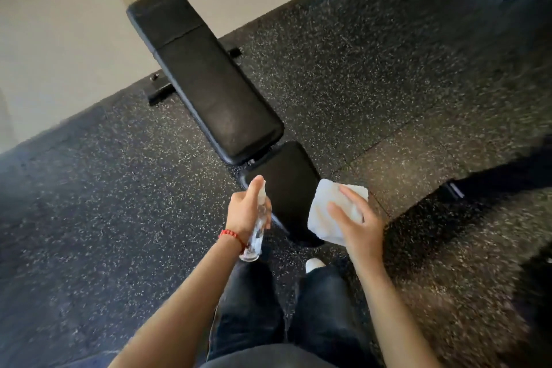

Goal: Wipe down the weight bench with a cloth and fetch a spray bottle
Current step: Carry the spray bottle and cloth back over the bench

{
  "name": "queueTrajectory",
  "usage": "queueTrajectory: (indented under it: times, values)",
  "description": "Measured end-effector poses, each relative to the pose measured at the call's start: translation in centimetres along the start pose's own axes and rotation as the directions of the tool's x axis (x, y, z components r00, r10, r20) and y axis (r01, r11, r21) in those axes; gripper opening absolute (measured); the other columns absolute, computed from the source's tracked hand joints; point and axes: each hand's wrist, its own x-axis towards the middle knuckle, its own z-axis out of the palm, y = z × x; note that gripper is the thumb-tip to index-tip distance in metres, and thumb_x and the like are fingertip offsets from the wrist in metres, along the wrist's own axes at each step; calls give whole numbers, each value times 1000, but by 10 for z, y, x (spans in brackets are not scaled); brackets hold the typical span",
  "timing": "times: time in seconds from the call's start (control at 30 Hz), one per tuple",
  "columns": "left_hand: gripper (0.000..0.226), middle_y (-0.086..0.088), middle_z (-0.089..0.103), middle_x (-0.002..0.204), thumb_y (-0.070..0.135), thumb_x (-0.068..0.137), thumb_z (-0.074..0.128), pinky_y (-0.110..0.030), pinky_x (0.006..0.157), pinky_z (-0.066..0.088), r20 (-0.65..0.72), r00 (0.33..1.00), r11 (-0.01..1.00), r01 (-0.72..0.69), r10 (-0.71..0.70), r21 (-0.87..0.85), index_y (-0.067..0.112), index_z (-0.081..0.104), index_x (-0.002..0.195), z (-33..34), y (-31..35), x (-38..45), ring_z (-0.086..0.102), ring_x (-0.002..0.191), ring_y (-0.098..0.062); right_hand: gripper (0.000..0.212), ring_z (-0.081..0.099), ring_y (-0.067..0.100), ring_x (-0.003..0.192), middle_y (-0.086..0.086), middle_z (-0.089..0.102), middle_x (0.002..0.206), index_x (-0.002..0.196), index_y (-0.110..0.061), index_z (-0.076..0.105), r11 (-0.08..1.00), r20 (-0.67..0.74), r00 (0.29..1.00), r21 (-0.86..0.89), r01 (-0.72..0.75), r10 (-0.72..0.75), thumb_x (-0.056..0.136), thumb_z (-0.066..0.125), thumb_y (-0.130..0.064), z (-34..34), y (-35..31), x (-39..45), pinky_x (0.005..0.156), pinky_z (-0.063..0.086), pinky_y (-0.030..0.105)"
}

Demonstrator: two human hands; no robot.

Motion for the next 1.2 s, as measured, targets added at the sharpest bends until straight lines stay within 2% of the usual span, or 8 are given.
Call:
queueTrajectory:
  times: [0.1, 0.2, 0.27, 0.43, 0.57, 0.7, 0.97, 1.2]
  values:
    - [61, -11, 50, 42, 51, 83, 51, -26, 42, 41, 48, 999, 997, 5, -8, 71, 1, 52, 49, -13, 4, 23, 45, 34, -21, 32, 59, 2, 104, -18, 66, 107, 103, -28, 68, 990, -84, 991, 104, -93, 102, 74, 74, -15, 23, 5, -10, 91, 47, 31]
    - [61, -6, 51, 39, 46, 90, 47, -22, 43, 42, 59, 998, 981, 12, -24, 193, 1, 51, 48, -18, 0, 43, 47, 34, -18, 32, 59, 1, 105, -15, 67, 108, 103, -28, 67, 982, -149, 980, 156, -112, 135, 75, 74, -14, 36, 10, -21, 91, 44, 21]
    - [65, -12, 51, 47, 57, 83, 46, -31, 56, 42, 92, 993, 963, 51, -77, 266, 1, 51, 51, -18, -5, 50, 49, 45, -24, 33, 58, -3, 103, -18, 66, 107, 102, -30, 67, 973, -181, 970, 193, -126, 162, 75, 74, -13, 39, 13, -28, 88, 44, 15]
    - [73, -18, 55, 65, 70, 58, 44, -47, 70, 46, 61, 982, 927, 147, -178, 344, -1, 56, 63, -8, -16, 57, 50, 62, -28, 31, 58, -7, 102, -27, 66, 104, 100, -35, 67, 964, -233, 952, 221, -149, 201, 75, 74, -17, 32, 27, -40, 81, 44, 6]
    - [58, -13, 57, 66, 61, 70, 47, -43, 72, 48, -46, 982, 903, 187, -184, 386, 4, 55, 64, -6, -30, 63, 51, 64, -24, 32, 58, -6, 101, -26, 66, 104, 99, -35, 67, 963, -252, 944, 220, -157, 211, 75, 74, -16, 25, 36, -41, 78, 44, 5]
    - [51, -8, 55, 57, 58, 61, 45, -35, 60, 44, -97, 976, 891, 219, -197, 397, 8, 52, 54, -6, -37, 63, 49, 58, -23, 33, 57, -6, 103, -26, 66, 105, 102, -32, 67, 960, -244, 942, 217, -176, 228, 75, 74, -16, 19, 40, -39, 85, 45, 9]
    - [73, -24, 66, 92, 74, 51, 43, -51, 84, 50, -30, 962, 884, 262, -272, 388, 5, 51, 72, -5, -39, 46, 63, 82, -38, 34, 56, -10, 101, -25, 65, 105, 105, -30, 67, 963, -210, 952, 200, -183, 224, 75, 74, -15, 14, 40, -41, 82, 43, 5]
    - [83, -21, 59, 73, 77, 55, 43, -51, 81, 49, -5, 977, 920, 204, -214, 334, -2, 59, 72, -13, -22, 44, 54, 66, -31, 33, 56, -9, 101, -25, 65, 105, 102, -34, 66, 973, -155, 971, 172, -155, 182, 76, 73, -15, 23, 28, -25, 82, 43, 5]
